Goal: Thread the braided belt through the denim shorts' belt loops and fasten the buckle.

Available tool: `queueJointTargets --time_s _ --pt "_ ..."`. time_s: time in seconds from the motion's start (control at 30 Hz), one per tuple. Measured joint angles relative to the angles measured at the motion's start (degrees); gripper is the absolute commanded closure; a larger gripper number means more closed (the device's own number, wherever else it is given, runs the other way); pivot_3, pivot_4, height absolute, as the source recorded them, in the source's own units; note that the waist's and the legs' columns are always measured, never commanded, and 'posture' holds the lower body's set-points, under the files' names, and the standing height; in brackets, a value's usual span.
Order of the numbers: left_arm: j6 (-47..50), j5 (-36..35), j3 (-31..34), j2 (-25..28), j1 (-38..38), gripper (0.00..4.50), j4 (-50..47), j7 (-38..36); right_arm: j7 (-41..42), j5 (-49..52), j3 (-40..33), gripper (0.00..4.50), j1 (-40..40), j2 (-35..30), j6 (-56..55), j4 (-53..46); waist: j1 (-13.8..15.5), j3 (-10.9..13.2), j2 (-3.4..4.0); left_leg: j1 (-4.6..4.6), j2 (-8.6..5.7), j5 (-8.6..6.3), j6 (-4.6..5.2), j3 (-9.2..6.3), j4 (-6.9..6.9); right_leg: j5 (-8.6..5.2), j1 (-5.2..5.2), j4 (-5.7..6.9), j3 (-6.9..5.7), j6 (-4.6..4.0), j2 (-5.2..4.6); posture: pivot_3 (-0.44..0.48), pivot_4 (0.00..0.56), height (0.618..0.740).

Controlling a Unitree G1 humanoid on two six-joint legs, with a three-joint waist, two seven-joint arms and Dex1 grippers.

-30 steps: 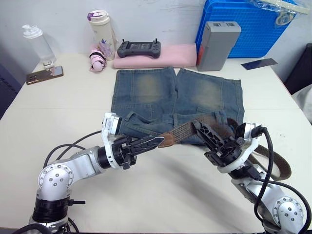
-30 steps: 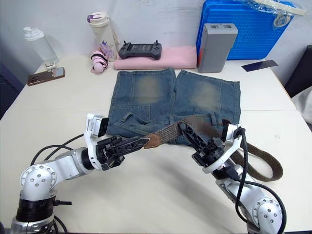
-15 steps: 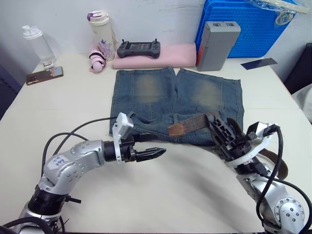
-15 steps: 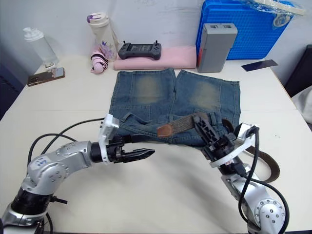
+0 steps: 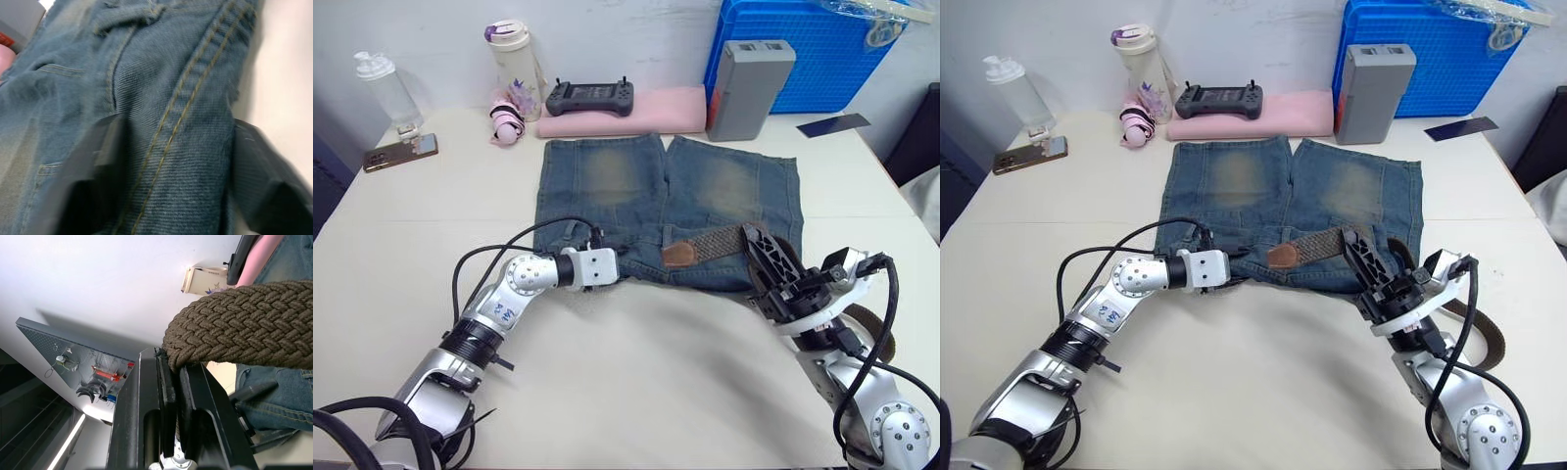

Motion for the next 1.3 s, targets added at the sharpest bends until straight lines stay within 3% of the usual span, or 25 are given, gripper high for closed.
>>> queueJointTargets --time_s 0.07,0.13,0.37,0.57,0.63,0.77,0.87,1.1,1.2,1.3 --pt "-0.52 0.53 0.67 0.2 0.45 3.92 -0.02 -0.31 -0.05 0.0 0.0 4.5 0.05 0.0 -0.08 -0.12 -0.18 0.0 0.0 0.0 0.0 0.0 -0.01 -0.02 0.0 0.0 -0.01 0.03 0.0 0.0 0.0 0.0 0.15 0.661" --pt "-0.01 0.63 1.77 0.99 1.65 4.46 -1.68 -0.58 -0.24 -0.01 -0.03 4.5 0.25 0.04 -0.17 -0.5 -0.47 0.0 0.0 0.0 0.0 0.0 -0.01 -0.01 -0.02 0.0 -0.04 0.04 0.01 0.0 0.01 0.0 0.15 0.661" --pt "7.83 -2.39 10.76 8.69 15.2 4.46 -18.04 -2.68 -2.64 -2.22 -1.08 4.5 1.03 0.03 -1.83 -2.18 -2.03 0.01 0.02 0.06 0.05 0.03 -0.06 0.01 -0.2 -0.01 -0.21 0.11 0.02 -0.01 0.07 0.0 0.15 0.661" --pt "14.15 -6.22 21.43 15.3 33.36 4.46 -33.79 -4.12 -8.85 -5.82 -3.48 4.5 -3.87 -4.22 -3.32 -1.63 -1.85 0.03 0.06 0.08 0.05 0.03 -0.07 0.05 -0.2 -0.01 -0.23 0.11 0.07 -0.02 0.08 0.0 0.15 0.661" --pt "14.18 -6.16 24.12 16.7 38.01 3.42 -36.12 -4.09 -10.37 -6.9 -3.07 4.5 -4.9 -4.73 -2.97 -1.36 -1.66 0.03 0.06 0.08 0.05 0.02 -0.07 0.05 -0.21 -0.02 -0.22 0.12 0.06 -0.03 0.07 0.0 0.15 0.661" --pt "13.98 -6.56 27.01 17.42 40.93 1.83 -35.75 -4.52 -11.89 -7.74 -1.35 4.5 -5.2 -4.72 -2.18 0.31 -1.1 0.03 0.06 0.07 0.03 0.02 -0.06 0.06 -0.16 -0.02 -0.18 0.12 0.07 -0.03 0.05 0.0 0.15 0.661" --pt "15.69 -11.73 28.95 17.44 40.7 0.46 -35.96 -7.75 -12.28 -8.56 -1.24 4.5 -5.45 -4.94 -1.06 0.81 -0.28 0.03 0.06 0.05 0.02 0.01 -0.04 0.05 -0.14 -0.02 -0.18 0.12 0.05 -0.03 0.05 0.0 0.15 0.661" --pt "39.46 -41.74 34.12 18.56 33.91 0.46 -44.25 -16.2 -12.78 -10.7 -1.61 4.5 -5.91 -6.3 0.05 3.6 -0.41 0.05 0.08 0.06 0.02 0.01 -0.04 0.01 -0.11 -0.02 -0.16 0.13 0.0 -0.03 0.05 0.0 0.15 0.661" --pt "44.77 -47.43 33.15 15.32 29.09 0.46 -45.03 -15.37 -12.49 -12.59 -2.08 4.5 -4.82 -6.72 0.4 4.58 -0.38 0.04 0.08 0.07 0.02 0.01 -0.04 0.01 -0.11 -0.02 -0.15 0.14 -0.01 -0.03 0.05 0.0 0.15 0.661" --pt "46.23 -47.8 29.84 11.95 26.63 0.46 -44.75 -14.63 -12.18 -14.39 -2.54 4.5 -3.06 -6.73 0.6 4.74 -0.35 0.04 0.08 0.06 0.01 0.01 -0.04 0.04 -0.1 -0.02 -0.14 0.13 0.01 -0.03 0.05 0.0 0.15 0.661"
